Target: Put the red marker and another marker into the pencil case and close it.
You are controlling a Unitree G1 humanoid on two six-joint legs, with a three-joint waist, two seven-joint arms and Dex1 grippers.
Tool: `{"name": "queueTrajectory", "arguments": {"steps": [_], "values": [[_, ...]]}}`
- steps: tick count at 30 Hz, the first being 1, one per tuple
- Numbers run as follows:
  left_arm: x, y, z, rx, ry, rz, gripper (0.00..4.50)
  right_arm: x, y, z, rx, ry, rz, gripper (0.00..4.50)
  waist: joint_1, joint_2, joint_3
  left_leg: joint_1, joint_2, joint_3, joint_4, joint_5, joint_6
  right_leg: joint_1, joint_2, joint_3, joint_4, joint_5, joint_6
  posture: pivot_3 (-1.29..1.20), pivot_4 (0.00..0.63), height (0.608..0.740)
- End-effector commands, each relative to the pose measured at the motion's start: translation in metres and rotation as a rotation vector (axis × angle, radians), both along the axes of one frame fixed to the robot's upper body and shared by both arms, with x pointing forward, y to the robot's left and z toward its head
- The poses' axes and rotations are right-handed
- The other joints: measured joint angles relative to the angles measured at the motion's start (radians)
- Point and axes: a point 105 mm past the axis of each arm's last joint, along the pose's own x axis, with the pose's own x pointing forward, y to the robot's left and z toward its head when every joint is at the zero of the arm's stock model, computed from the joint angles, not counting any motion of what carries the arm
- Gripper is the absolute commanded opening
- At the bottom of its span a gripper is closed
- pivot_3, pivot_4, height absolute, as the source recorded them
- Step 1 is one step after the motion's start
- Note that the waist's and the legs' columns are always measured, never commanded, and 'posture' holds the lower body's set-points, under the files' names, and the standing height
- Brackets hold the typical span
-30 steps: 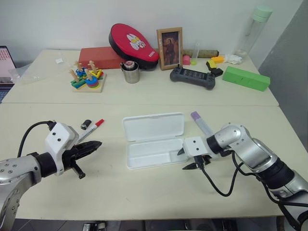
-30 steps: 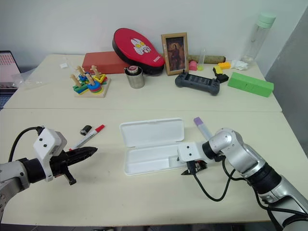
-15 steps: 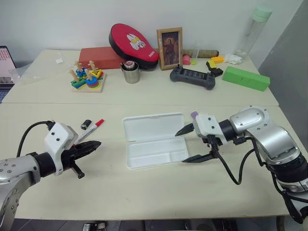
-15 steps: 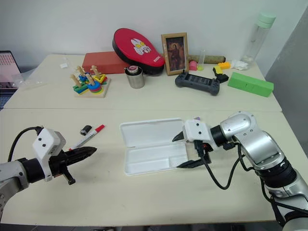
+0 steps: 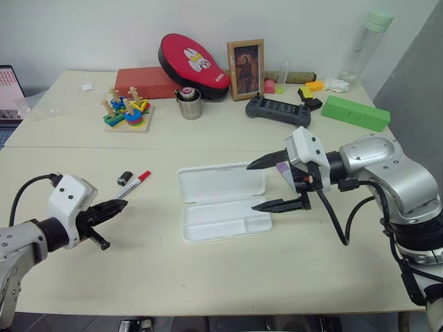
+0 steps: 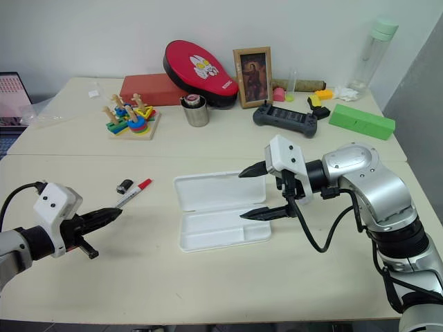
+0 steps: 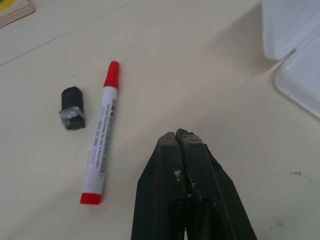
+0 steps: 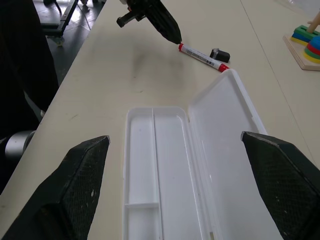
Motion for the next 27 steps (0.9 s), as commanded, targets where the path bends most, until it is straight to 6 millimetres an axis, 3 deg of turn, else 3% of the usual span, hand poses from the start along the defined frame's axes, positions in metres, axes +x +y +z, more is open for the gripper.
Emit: {"name": "queueTrajectory", "arguments": {"steps": [1, 10, 20, 27], "values": [[0.008, 0.02, 0.003, 0.008, -0.042, 0.104, 0.0, -0.005, 0.002, 0.01, 0.021, -0.048, 0.015, 4.42, 0.0, 0.0, 0.0, 0.0, 0.0, 0.0, 0.0, 0.0, 0.0, 0.0, 0.0, 0.0, 0.0, 0.0, 0.0, 0.0, 0.15, 0.74], [0.015, 0.023, 0.005, 0.014, -0.053, 0.117, 0.0, -0.006, 0.002, 0.01, 0.025, -0.047, 0.004, 4.42, 0.0, 0.0, 0.0, 0.0, 0.0, 0.0, 0.0, 0.0, 0.0, -0.001, 0.0, 0.0, 0.001, 0.0, 0.0, 0.0, 0.15, 0.74], [0.017, 0.008, 0.01, 0.007, -0.051, 0.03, 0.0, -0.009, 0.0, 0.007, 0.022, -0.04, -0.015, 4.42, 0.0, 0.0, 0.0, 0.0, 0.0, 0.0, 0.0, 0.0, 0.0, -0.001, 0.0, 0.0, 0.001, 0.0, 0.0, 0.0, 0.15, 0.74], [0.029, 0.023, 0.009, 0.055, -0.056, 0.126, 1.32, -0.009, 0.0, 0.008, 0.019, -0.042, -0.015, 4.5, 0.0, 0.0, 0.0, 0.0, 0.0, 0.0, 0.0, 0.0, 0.0, -0.001, 0.0, 0.0, 0.002, 0.0, 0.0, 0.0, 0.15, 0.74]]}}
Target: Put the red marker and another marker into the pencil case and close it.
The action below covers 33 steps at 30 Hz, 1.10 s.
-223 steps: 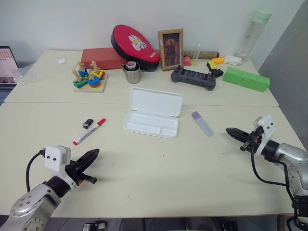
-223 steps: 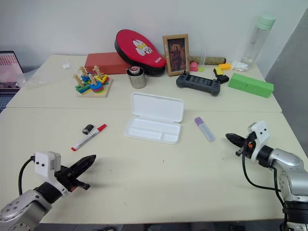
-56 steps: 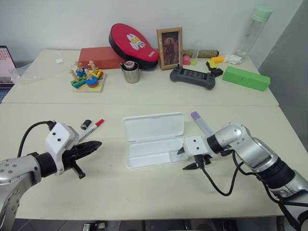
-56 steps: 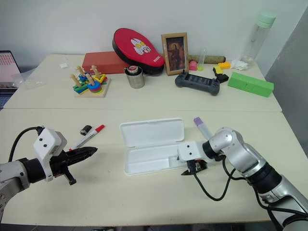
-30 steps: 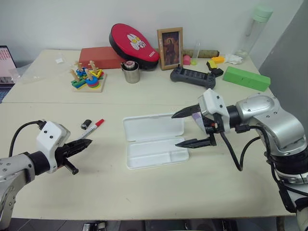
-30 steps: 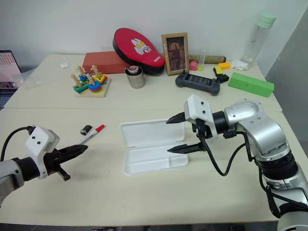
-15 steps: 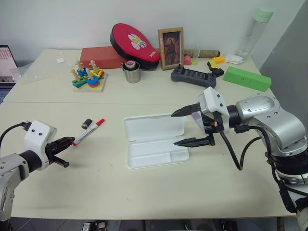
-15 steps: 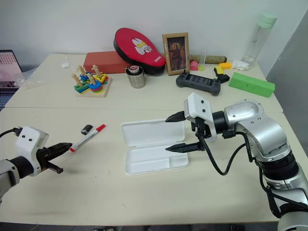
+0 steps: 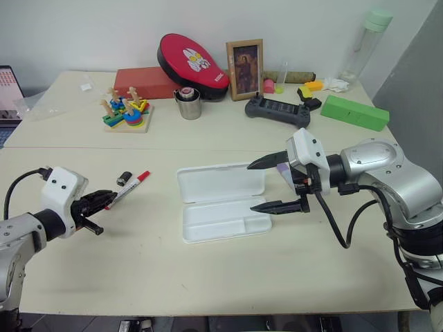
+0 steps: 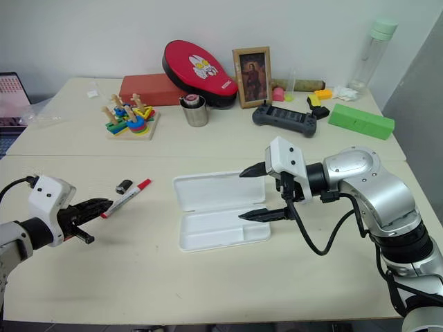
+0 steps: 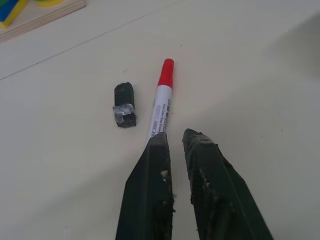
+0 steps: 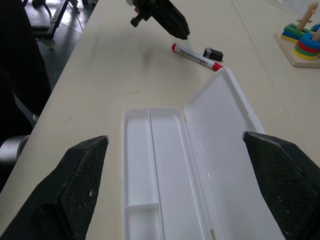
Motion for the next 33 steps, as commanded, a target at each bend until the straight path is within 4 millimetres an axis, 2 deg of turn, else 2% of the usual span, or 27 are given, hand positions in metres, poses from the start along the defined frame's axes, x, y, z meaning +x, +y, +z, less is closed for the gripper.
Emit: {"name": "queueTrajectory", "arguments": {"steps": [1, 2, 9, 14, 20, 25, 33], "values": [[0.006, 0.012, 0.002, 0.061, 0.002, 0.07, 1.48, -0.005, 0.0, 0.01, 0.009, -0.043, 0.016, 4.5, 0.0, 0.0, 0.0, 0.0, 0.0, 0.0, 0.0, 0.0, 0.0, 0.0, 0.0, 0.0, 0.0, 0.0, 0.0, 0.0, 0.15, 0.74], [0.008, 0.013, 0.002, 0.048, 0.006, 0.078, 1.61, -0.005, -0.001, 0.011, 0.011, -0.045, 0.016, 4.5, 0.0, 0.0, 0.0, 0.0, 0.0, 0.0, 0.0, 0.0, 0.0, 0.0, 0.0, 0.0, 0.0, 0.0, 0.0, 0.0, 0.15, 0.74], [0.009, 0.007, -0.004, 0.002, 0.045, 0.04, 1.61, -0.003, -0.004, 0.016, 0.014, -0.057, 0.006, 4.5, 0.0, 0.0, 0.0, 0.0, 0.0, 0.0, 0.0, 0.0, 0.0, 0.0, 0.0, 0.0, 0.0, 0.0, 0.0, 0.0, 0.15, 0.74], [0.016, 0.003, -0.016, -0.058, 0.085, 0.066, 1.61, -0.002, -0.005, 0.018, 0.021, -0.068, -0.003, 4.5, 0.001, 0.0, 0.0, 0.0, 0.0, 0.0, 0.0, 0.0, 0.0, 0.0, 0.0, 0.0, 0.0, 0.0, 0.0, 0.0, 0.15, 0.74], [0.025, 0.004, -0.016, -0.114, 0.064, 0.099, 1.61, -0.003, -0.006, 0.019, 0.019, -0.068, -0.006, 4.5, 0.0, 0.0, 0.0, 0.0, 0.0, 0.0, 0.0, 0.0, 0.0, 0.0, 0.0, 0.0, 0.001, 0.0, 0.0, 0.0, 0.15, 0.74], [0.037, 0.004, -0.03, -0.217, 0.12, 0.138, 1.61, -0.002, -0.006, 0.019, 0.017, -0.071, -0.012, 4.5, 0.0, 0.0, 0.0, 0.0, 0.0, -0.001, 0.0, 0.0, 0.0, 0.0, 0.0, 0.0, 0.001, 0.0, 0.0, 0.0, 0.15, 0.74], [0.032, 0.005, -0.043, -0.277, 0.222, 0.157, 1.61, -0.003, -0.007, 0.019, 0.016, -0.07, -0.015, 4.5, -0.001, 0.0, 0.0, 0.0, 0.0, -0.001, 0.0, 0.0, 0.0, 0.0, 0.0, 0.0, 0.001, 0.0, 0.0, 0.0, 0.15, 0.74]]}}
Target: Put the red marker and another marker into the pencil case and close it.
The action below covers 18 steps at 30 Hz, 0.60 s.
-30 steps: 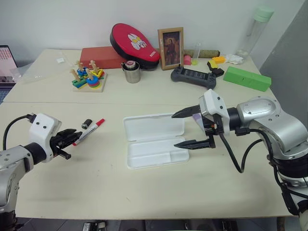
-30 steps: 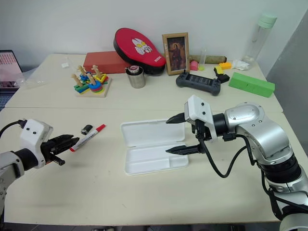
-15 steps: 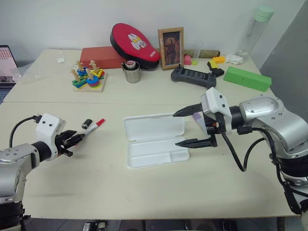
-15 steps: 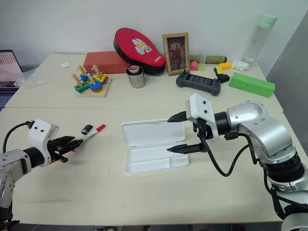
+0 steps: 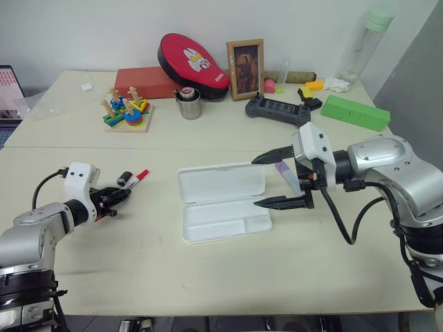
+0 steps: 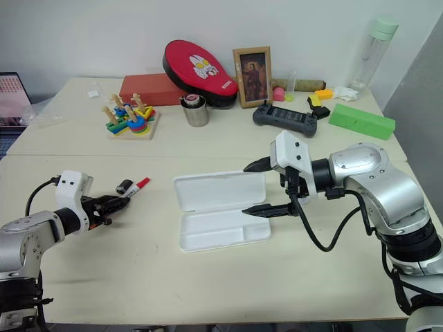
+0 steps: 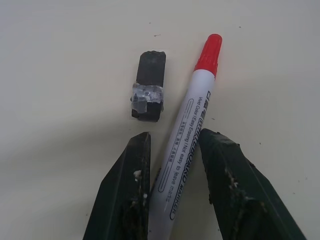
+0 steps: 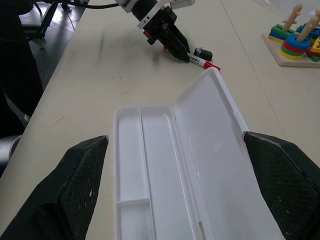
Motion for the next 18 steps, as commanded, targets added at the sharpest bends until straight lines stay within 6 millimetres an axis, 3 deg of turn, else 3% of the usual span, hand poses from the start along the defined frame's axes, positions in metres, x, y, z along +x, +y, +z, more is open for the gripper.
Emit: {"name": "queueTrajectory", "arguments": {"steps": [1, 2, 3, 8, 18], "values": [[-0.0052, -0.0001, -0.0073, -0.026, 0.055, -0.006, 1.61, -0.0064, -0.0006, 0.0119, 0.015, -0.047, 0.019, 4.5, 0.0, 0.0, 0.0, 0.0, 0.0, 0.0, 0.0, 0.0, 0.0, 0.0, 0.0, 0.0, 0.0, 0.0, 0.0, 0.0, 0.15, 0.74], [-0.0058, 0.0002, -0.0087, -0.025, 0.063, -0.004, 1.61, -0.0063, -0.0005, 0.0118, 0.015, -0.048, 0.019, 4.5, 0.0, 0.0, 0.0, 0.0, 0.0, 0.0, 0.0, 0.0, 0.0, 0.0, 0.0, 0.0, 0.0, 0.0, 0.0, 0.0, 0.15, 0.74], [-0.0065, 0.0009, -0.0099, -0.019, 0.07, -0.002, 1.27, -0.0064, -0.0004, 0.0116, 0.014, -0.049, 0.02, 4.5, 0.0, 0.0, 0.0, 0.0, 0.0, 0.0, 0.0, 0.0, 0.0, 0.0, 0.0, 0.0, 0.0, 0.0, 0.0, 0.0, 0.15, 0.74], [-0.0085, -0.0002, -0.0102, -0.009, 0.076, -0.01, 0.48, -0.0071, -0.0003, 0.0114, 0.014, -0.047, 0.022, 4.5, -0.001, 0.0, 0.0, 0.0, 0.0, 0.0, 0.0, 0.0, 0.0, 0.0, 0.0, 0.0, 0.0, 0.0, 0.0, 0.0, 0.15, 0.74], [-0.0096, -0.008, -0.0049, 0.048, 0.052, -0.077, 0.43, -0.0078, -0.0003, 0.0096, 0.01, -0.041, 0.026, 4.5, -0.001, 0.0, 0.0, 0.0, 0.0, 0.0, 0.0, 0.0, 0.0, 0.0, 0.0, 0.0, 0.0, 0.0, 0.0, 0.0, 0.15, 0.74]]}}
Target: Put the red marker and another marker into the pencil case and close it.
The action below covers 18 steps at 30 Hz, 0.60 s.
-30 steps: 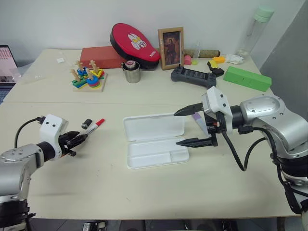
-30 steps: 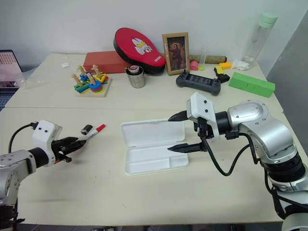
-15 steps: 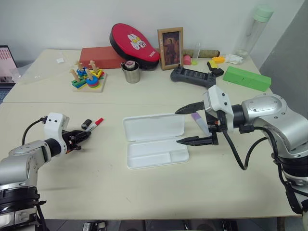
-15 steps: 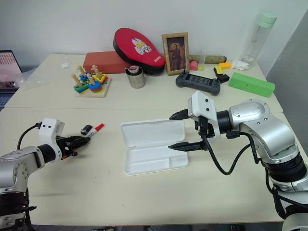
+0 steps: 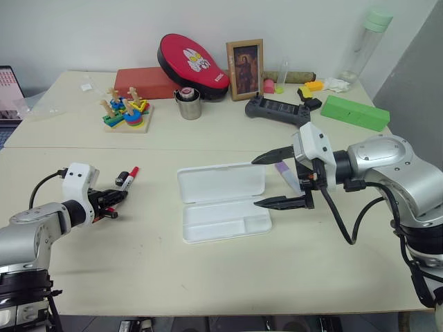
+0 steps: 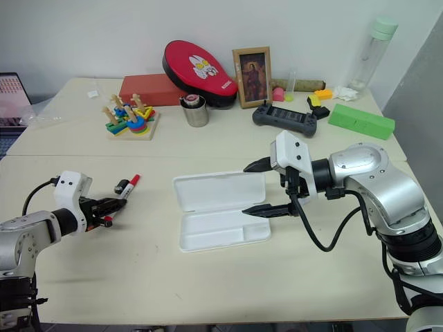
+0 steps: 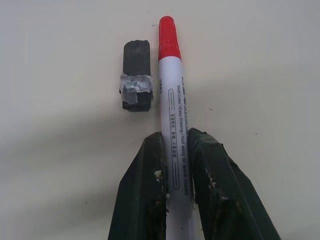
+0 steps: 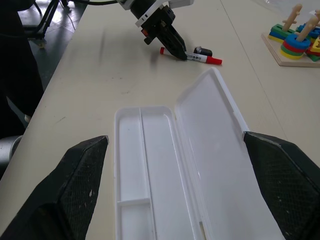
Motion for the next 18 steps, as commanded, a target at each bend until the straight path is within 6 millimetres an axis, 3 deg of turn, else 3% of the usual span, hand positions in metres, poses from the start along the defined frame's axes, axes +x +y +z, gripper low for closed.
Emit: {"name": "queueTrajectory", "arguments": {"steps": [1, 6, 14, 18], "values": [[-0.004, -0.009, -0.003, 0.031, 0.011, -0.06, 0.43, -0.008, 0.0, 0.009, 0.009, -0.045, 0.026, 4.5, 0.0, 0.0, 0.0, 0.0, 0.0, 0.0, 0.0, 0.0, 0.0, 0.0, 0.0, 0.0, 0.0, 0.0, 0.0, 0.0, 0.15, 0.74], [-0.006, -0.023, 0.017, 0.077, -0.065, -0.148, 0.43, -0.01, -0.003, 0.006, -0.01, -0.044, 0.03, 4.5, 0.002, 0.0, 0.0, 0.0, 0.0, 0.0, 0.0, 0.0, 0.0, 0.0, 0.0, 0.0, 0.0, 0.0, 0.0, 0.0, 0.15, 0.74], [-0.006, -0.054, 0.083, 0.141, -0.246, -0.281, 0.43, -0.014, -0.009, -0.003, -0.061, -0.039, 0.047, 4.5, 0.003, 0.0, 0.0, 0.0, 0.0, 0.0, 0.0, 0.0, 0.0, 0.0, 0.0, 0.0, 0.0, 0.0, 0.0, 0.0, 0.15, 0.74], [-0.006, -0.061, 0.095, 0.158, -0.271, -0.309, 0.43, -0.015, -0.011, -0.008, -0.092, -0.052, 0.058, 4.5, 0.001, 0.0, 0.0, 0.0, 0.0, 0.0, 0.0, 0.0, 0.0, 0.0, 0.0, 0.0, -0.001, 0.0, 0.0, 0.0, 0.15, 0.74]]}}
